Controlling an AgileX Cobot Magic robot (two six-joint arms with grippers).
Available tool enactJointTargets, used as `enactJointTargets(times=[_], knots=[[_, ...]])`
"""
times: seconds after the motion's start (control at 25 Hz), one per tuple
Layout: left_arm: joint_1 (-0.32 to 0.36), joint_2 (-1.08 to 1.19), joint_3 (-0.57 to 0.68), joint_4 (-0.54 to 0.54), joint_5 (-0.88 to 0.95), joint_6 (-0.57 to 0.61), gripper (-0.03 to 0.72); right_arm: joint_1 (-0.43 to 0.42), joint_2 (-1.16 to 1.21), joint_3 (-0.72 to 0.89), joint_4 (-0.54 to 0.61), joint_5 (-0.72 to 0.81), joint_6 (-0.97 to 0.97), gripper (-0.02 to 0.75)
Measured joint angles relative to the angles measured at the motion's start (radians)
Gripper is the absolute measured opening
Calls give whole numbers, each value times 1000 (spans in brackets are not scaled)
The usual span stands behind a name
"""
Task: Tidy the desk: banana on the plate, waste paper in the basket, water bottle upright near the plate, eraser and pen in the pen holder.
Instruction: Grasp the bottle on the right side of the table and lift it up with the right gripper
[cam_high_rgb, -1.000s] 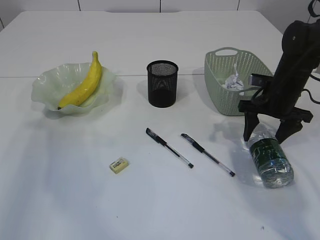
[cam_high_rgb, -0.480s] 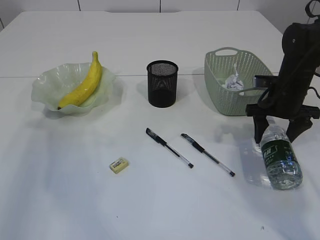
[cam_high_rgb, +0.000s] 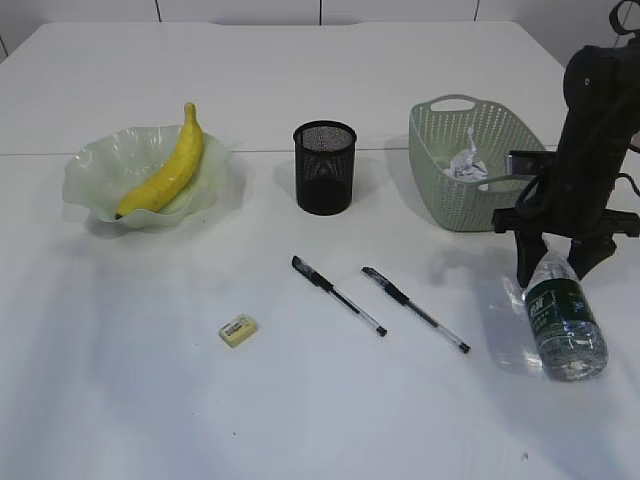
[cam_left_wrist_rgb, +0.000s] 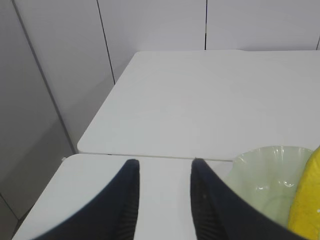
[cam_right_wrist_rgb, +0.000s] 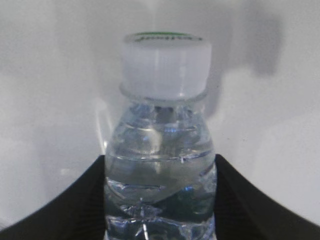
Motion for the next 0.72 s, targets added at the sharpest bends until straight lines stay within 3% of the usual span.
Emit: enactJointTargets(times=[0.24, 0.72], knots=[[0, 0, 0, 0, 0, 0, 236, 0, 0, 0, -2, 2, 0, 368], [0, 0, 0, 0, 0, 0, 236, 0, 0, -19, 48, -1, -16, 363]])
